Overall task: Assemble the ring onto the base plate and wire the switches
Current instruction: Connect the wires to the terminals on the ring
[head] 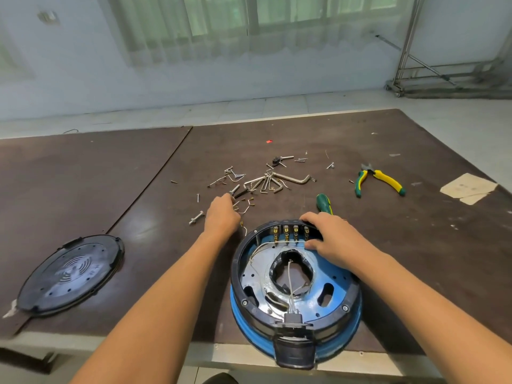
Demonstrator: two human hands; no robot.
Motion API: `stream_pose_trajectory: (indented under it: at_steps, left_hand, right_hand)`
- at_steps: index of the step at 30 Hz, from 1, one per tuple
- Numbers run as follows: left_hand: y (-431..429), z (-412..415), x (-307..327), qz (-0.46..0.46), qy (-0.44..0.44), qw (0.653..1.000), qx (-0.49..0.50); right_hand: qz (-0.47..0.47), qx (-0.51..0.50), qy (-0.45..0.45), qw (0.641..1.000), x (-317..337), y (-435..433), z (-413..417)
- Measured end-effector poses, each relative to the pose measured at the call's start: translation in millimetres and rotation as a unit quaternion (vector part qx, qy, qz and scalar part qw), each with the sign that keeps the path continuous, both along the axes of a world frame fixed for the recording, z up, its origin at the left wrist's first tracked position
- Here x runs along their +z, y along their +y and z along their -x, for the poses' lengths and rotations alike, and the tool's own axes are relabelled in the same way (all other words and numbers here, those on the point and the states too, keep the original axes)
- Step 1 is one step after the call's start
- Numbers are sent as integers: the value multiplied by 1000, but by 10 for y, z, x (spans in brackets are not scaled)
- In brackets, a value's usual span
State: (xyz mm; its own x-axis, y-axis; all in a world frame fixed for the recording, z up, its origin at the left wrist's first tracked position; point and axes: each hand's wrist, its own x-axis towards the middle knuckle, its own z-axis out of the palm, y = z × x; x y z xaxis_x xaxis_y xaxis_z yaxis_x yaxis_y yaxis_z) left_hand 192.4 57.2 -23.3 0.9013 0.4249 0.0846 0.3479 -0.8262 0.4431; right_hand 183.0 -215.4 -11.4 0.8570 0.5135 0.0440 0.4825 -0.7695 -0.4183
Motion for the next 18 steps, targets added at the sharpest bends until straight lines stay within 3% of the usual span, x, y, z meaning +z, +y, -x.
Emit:
stream_pose_trajectory:
  at_steps: [5,9,18]
  left_hand:
    - [-110,-142,-36,-39,27,997,-63]
    - [-116,-161,-69,-106,41,992,-57]
    - [-74,2,12,-50,70,996,-12]
  right_hand:
    - [-7,3,1,1000,-21,4,-30]
    - [-13,6,-1,1000,-53,7,-35]
    - [-11,5,-6,1000,-74,-4,-46]
